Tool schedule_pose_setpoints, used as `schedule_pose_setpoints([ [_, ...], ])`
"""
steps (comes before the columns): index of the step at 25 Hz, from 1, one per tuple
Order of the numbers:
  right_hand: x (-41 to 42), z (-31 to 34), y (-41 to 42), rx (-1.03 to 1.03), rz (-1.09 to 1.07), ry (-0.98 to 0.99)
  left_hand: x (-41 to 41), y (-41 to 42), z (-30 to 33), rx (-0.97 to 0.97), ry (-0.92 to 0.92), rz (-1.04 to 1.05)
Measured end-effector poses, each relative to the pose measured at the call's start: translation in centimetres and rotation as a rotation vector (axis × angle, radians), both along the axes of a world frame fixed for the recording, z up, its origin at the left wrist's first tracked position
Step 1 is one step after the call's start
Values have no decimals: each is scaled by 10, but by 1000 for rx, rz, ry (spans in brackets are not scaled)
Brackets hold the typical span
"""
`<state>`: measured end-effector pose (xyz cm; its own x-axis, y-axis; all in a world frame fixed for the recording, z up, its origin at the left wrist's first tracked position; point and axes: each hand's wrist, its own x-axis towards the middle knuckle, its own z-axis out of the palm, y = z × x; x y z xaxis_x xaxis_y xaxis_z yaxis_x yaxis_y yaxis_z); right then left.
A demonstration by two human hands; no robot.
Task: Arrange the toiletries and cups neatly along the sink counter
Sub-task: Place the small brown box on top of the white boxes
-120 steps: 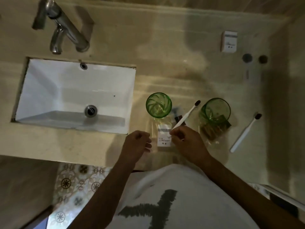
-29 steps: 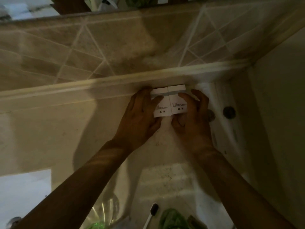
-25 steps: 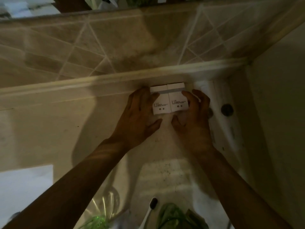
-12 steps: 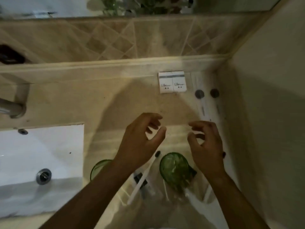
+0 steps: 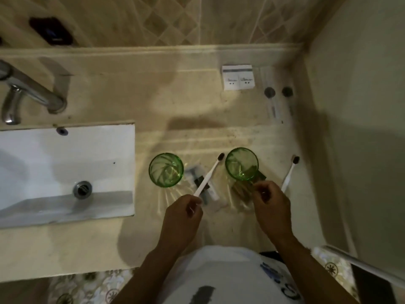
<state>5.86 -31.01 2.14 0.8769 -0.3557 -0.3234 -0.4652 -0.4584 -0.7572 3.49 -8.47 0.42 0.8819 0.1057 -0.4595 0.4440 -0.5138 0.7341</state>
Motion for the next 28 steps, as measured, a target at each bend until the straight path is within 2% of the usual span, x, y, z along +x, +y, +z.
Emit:
schedule_pose_setpoints([
  [3,-14,-13,19,-78,170,74,-12,14,-6,-57,72,-11],
  [7,-15,-17,45,-85,337,115,-14,9,-8,-451,308,201],
  [9,-13,-16,55,-154,367,42,-13,2,-9,-529,371,230],
  [12,-8,-18,51,-239,161,-63,-7,-6,-4,-555,399,211],
  [15,-8,-27,33,-346,-3,-19,0,-20,6,-679,458,255],
  [20,-3,-37,4,-365,121,9,17,-63,20,-923,606,299],
  [23,-9,-40,-6,-370,135,78,20,-80,17,-920,644,259],
  [25,-20,-38,-12,-313,17,88,18,-84,15,-868,623,247],
  [28,-39,-26,-15,-159,-192,0,11,-78,18,-805,539,200],
])
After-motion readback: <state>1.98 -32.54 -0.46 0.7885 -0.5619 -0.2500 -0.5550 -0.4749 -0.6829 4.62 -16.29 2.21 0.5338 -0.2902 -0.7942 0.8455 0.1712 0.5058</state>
